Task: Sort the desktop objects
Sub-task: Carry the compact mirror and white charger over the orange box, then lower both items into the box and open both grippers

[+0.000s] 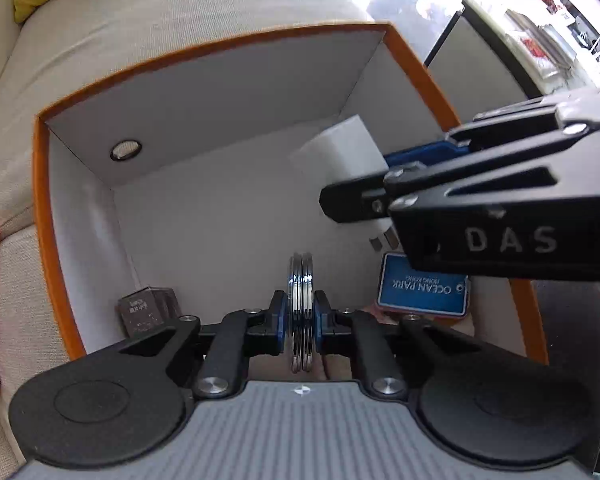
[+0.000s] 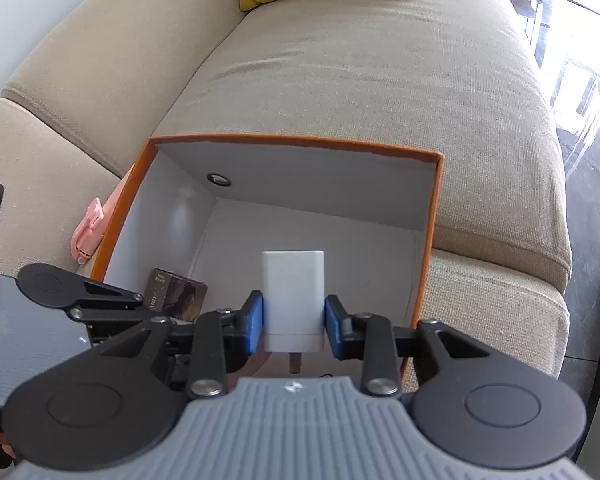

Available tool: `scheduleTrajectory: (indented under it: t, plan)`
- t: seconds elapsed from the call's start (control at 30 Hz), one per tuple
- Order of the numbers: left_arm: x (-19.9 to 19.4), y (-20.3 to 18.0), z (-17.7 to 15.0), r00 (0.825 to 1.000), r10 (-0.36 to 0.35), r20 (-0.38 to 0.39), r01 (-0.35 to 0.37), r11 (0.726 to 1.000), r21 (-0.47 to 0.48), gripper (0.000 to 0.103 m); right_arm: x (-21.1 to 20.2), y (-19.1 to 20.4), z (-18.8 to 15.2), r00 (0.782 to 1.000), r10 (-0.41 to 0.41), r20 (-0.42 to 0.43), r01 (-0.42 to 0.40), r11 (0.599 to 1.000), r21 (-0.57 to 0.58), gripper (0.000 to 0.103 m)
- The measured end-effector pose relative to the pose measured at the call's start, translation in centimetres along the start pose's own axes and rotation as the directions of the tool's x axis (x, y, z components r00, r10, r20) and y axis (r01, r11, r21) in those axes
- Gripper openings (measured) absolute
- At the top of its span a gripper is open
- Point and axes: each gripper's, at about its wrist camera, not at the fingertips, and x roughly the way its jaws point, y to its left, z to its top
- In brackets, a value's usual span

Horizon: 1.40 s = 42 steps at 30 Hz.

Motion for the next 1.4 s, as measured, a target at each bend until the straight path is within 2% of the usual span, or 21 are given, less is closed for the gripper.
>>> scheduleTrajectory:
  t: [0.2, 0.57, 0.63, 0.77, 0.87, 0.97, 1.03, 1.1, 1.27, 1.3, 1.4]
  plan:
    - [0.5, -0.3, -0.5, 1.0, 0.009, -0.011, -0.009, 1.0, 0.002, 0.015, 0.0, 0.6, -0.2, 1.0, -0.022, 0.005, 0.022, 0.999, -0.038, 0.034]
    - [0.1, -1.8, -2.3, 0.99, 0.144, 0.001, -0.143, 0.985, 0.096, 0.024, 0.0, 1.3, -0.5, 0.999, -0.036, 0.013, 0.036, 0.998, -0.053, 0.034]
    - [0.0, -1.7, -2.6, 0.993, 0.121, 0.013, -0.122, 0.989, 0.088, 0.024, 0.3, 1.5, -0.6, 1.0, -0.027, 0.005, 0.028, 0.998, -0.053, 0.034]
    - [-0.7, -0.6, -2.9, 0.999, 0.016, 0.039, -0.017, 1.0, 0.022, 0.022, 0.6, 1.9, -0.4, 1.0, -0.024, -0.003, 0.024, 0.998, -0.064, 0.034]
    - [-0.9, 0.0, -3.2, 0.997, -0.061, 0.047, 0.061, 0.998, -0.017, 0.017, 1.0, 2.0, -0.2, 0.999, -0.029, -0.016, 0.027, 0.997, -0.071, 0.034]
    - [-0.8, 0.6, -3.5, 0.992, -0.112, 0.049, 0.115, 0.992, -0.05, 0.016, 1.3, 2.1, -0.1, 0.999, -0.036, -0.025, 0.034, 0.997, -0.072, 0.034]
    - [-0.7, 0.9, -3.8, 0.992, -0.113, 0.049, 0.116, 0.991, -0.067, 0.015, 1.3, 2.0, 0.0, 0.999, -0.038, -0.026, 0.036, 0.997, -0.068, 0.034]
    - [-0.8, 1.1, -3.8, 0.995, -0.093, 0.038, 0.096, 0.993, -0.073, 0.015, 1.4, 2.0, 0.0, 0.999, -0.043, -0.029, 0.041, 0.997, -0.068, 0.034]
    - [-0.7, -0.1, -2.9, 0.999, -0.001, 0.032, 0.001, 1.0, -0.006, 0.018, 1.9, 2.2, -0.2, 0.997, -0.053, -0.047, 0.049, 0.995, -0.081, 0.034]
    - [-0.6, -0.5, -1.2, 0.999, 0.029, 0.032, -0.03, 0.999, 0.019, 0.02, 2.1, 2.1, -0.2, 0.997, -0.054, -0.056, 0.05, 0.996, -0.074, 0.034]
    - [-0.9, -0.8, -1.2, 0.996, 0.071, 0.052, -0.072, 0.997, 0.029, 0.02, 2.6, 2.0, -0.2, 0.996, -0.06, -0.07, 0.055, 0.997, -0.062, 0.034]
